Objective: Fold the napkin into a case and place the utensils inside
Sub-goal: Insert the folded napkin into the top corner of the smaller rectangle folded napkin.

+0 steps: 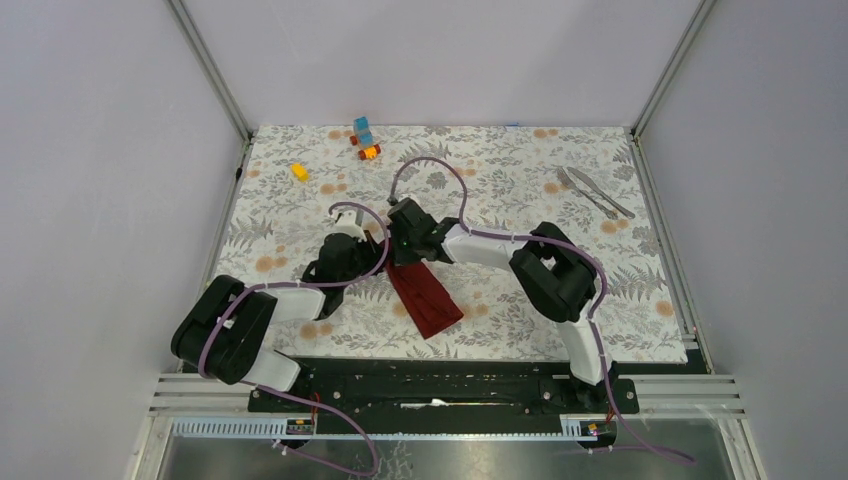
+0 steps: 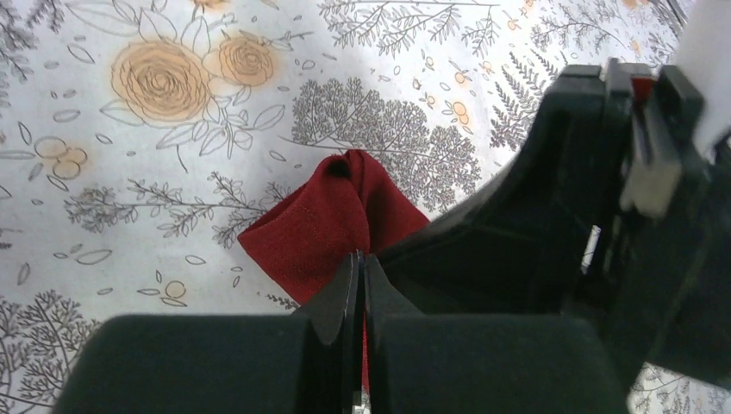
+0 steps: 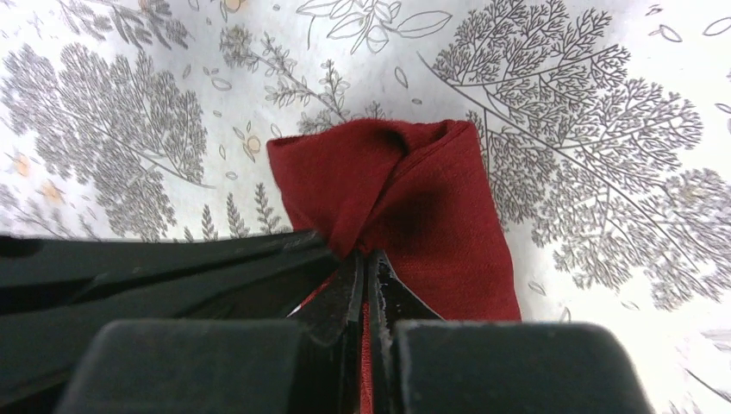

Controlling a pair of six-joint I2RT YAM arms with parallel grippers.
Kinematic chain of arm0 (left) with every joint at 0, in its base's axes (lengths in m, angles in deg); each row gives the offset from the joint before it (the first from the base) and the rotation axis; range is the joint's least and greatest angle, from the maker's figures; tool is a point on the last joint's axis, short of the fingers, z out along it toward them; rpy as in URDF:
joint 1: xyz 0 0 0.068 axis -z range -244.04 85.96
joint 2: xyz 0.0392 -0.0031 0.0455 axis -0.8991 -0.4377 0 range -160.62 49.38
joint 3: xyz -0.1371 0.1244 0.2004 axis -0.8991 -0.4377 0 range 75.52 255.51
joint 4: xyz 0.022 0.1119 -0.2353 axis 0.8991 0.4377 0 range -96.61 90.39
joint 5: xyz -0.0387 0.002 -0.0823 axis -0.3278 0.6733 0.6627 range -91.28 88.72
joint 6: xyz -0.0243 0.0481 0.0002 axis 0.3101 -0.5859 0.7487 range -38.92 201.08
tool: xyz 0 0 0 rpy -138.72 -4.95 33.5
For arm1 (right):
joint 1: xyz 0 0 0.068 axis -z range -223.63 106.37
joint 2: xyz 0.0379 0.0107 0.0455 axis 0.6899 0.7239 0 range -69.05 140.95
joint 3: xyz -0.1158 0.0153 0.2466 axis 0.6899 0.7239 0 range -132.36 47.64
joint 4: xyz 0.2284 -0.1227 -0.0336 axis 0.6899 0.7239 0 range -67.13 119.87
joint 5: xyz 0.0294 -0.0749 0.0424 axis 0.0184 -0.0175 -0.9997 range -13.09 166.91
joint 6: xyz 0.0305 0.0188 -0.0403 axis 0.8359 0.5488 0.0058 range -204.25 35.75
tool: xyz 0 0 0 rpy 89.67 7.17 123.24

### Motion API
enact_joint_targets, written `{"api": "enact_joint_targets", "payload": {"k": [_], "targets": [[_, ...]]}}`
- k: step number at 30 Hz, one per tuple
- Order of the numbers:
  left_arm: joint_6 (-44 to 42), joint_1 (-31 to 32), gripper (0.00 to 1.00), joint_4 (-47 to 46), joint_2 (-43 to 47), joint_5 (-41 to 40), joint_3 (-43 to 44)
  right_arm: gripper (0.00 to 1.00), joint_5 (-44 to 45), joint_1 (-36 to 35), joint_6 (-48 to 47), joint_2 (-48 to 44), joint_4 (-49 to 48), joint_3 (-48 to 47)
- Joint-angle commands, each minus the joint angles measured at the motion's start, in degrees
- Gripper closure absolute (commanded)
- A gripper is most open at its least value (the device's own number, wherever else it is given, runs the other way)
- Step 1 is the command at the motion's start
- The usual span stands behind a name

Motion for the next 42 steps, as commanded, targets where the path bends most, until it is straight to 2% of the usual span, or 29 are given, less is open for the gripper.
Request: {"api": "enact_joint_targets", "payload": {"k": [1, 6, 10, 15, 17, 22, 29, 33, 37, 42], "targets": [[1.2, 0.2, 1.0, -2.0, 0.7, 0.3, -1.3, 1.0, -8.8, 3.3, 7.7, -2.8, -20.3, 7.1], [1.3, -0.1, 1.0, -2.4, 0.0, 0.3, -1.6, 1.0, -15.0, 4.4, 11.6, -1.5, -30.3, 11.6], [2.7, -0.3, 1.0, -3.9, -1.2, 2.1, -1.5, 1.0, -17.6, 3.2, 9.9, 2.5, -27.9, 7.6], [2.6, -1.4, 1.0, -0.8, 0.3, 0.6, -0.4, 0.99, -18.1, 2.6, 7.4, 0.6, -26.1, 10.6], [2.3, -2.4, 1.0, 1.0, 0.9, 0.3, 0.2, 0.88, -18.1, 3.3, 7.0, -1.5, -25.2, 12.4], [1.8, -4.7, 1.0, 1.6, 1.7, 1.1, -0.3, 0.76, -22.4, 5.7, 5.9, -2.7, -23.7, 14.4], [1.9, -5.6, 1.0, 1.5, 2.1, 1.6, -1.4, 0.58, -23.8, 7.6, 6.5, -5.1, -24.0, 15.9], [1.7, -5.7, 1.0, 1.9, 3.0, 1.8, -1.4, 0.59, -24.4, 9.2, 7.5, -5.3, -24.5, 15.2], [1.2, -5.7, 1.0, 2.6, 4.2, 2.0, -1.3, 0.67, -25.5, 10.1, 8.1, -3.5, -24.6, 13.1], [1.6, -5.7, 1.0, 2.0, 4.4, 2.9, -1.4, 0.89, -28.3, 10.1, 10.7, 1.6, -25.2, 9.0]]}}
